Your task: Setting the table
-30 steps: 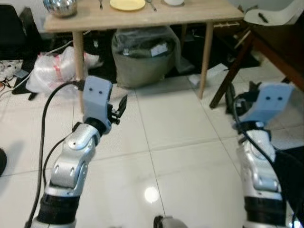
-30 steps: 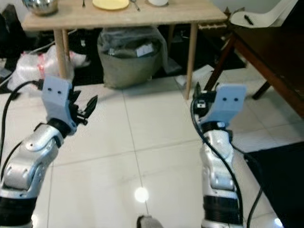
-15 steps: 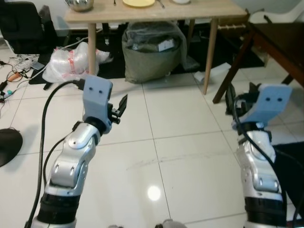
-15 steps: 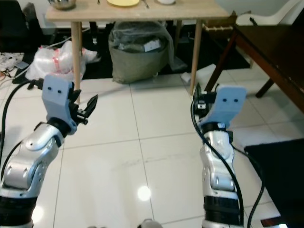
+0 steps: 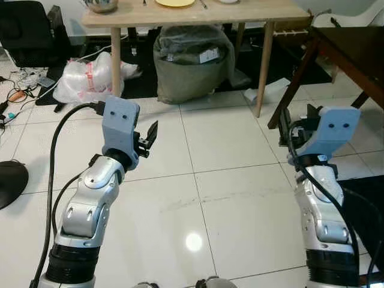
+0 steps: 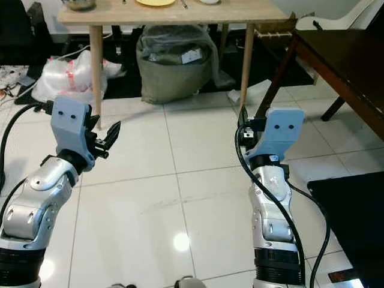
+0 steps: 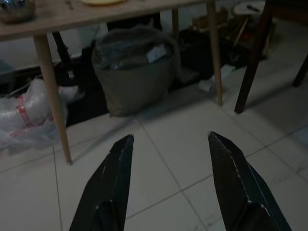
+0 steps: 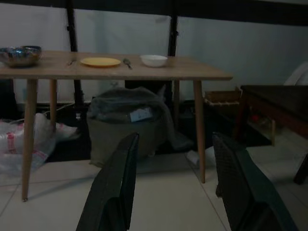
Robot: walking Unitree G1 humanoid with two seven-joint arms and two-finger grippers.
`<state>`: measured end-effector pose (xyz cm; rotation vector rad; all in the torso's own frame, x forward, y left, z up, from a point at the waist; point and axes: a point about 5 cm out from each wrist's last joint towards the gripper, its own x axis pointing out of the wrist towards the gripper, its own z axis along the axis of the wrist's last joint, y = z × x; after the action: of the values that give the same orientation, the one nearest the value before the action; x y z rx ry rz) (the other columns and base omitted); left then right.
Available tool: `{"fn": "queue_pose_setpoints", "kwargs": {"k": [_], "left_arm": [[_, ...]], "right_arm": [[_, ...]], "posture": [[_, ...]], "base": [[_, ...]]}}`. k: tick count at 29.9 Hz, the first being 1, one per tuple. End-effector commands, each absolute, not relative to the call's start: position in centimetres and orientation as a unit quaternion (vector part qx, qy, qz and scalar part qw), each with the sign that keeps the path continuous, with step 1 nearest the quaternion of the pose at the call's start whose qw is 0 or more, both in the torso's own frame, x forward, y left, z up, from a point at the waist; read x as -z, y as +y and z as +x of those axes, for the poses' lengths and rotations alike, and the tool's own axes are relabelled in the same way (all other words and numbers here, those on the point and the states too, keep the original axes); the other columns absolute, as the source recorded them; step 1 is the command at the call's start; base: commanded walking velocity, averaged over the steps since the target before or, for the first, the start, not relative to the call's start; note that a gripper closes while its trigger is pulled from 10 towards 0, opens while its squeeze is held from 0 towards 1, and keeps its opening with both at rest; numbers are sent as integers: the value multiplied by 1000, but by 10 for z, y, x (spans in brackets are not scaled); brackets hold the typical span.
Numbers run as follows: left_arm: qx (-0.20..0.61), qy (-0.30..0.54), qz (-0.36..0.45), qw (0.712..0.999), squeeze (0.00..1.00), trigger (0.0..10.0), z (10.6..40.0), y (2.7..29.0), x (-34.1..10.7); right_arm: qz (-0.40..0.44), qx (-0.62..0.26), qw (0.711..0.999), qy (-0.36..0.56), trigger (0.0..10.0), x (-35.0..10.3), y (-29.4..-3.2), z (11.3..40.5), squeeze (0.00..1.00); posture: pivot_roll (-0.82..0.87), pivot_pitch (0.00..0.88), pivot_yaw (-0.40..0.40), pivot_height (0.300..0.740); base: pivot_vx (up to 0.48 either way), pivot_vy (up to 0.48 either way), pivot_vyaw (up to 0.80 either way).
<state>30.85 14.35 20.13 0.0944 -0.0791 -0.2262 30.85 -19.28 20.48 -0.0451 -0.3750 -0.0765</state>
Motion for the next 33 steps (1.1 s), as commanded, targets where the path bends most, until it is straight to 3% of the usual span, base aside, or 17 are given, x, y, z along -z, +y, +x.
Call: {"fn": "queue_pose_setpoints", "kwargs": {"k": [1, 33], "left_arm": [[124, -30, 42, 991, 0, 10000, 309, 139, -198], [137, -50, 63, 987, 0, 10000, 315, 142, -209]], "right_arm": [[-9, 50, 983, -175, 10000, -199, -198, 307, 0], [11, 60, 982, -180, 10000, -202, -202, 308, 0]], "posture": [[-87, 37, 51, 740], [-85, 27, 59, 740]], "base": [[0, 0, -800], [0, 0, -800]]}}
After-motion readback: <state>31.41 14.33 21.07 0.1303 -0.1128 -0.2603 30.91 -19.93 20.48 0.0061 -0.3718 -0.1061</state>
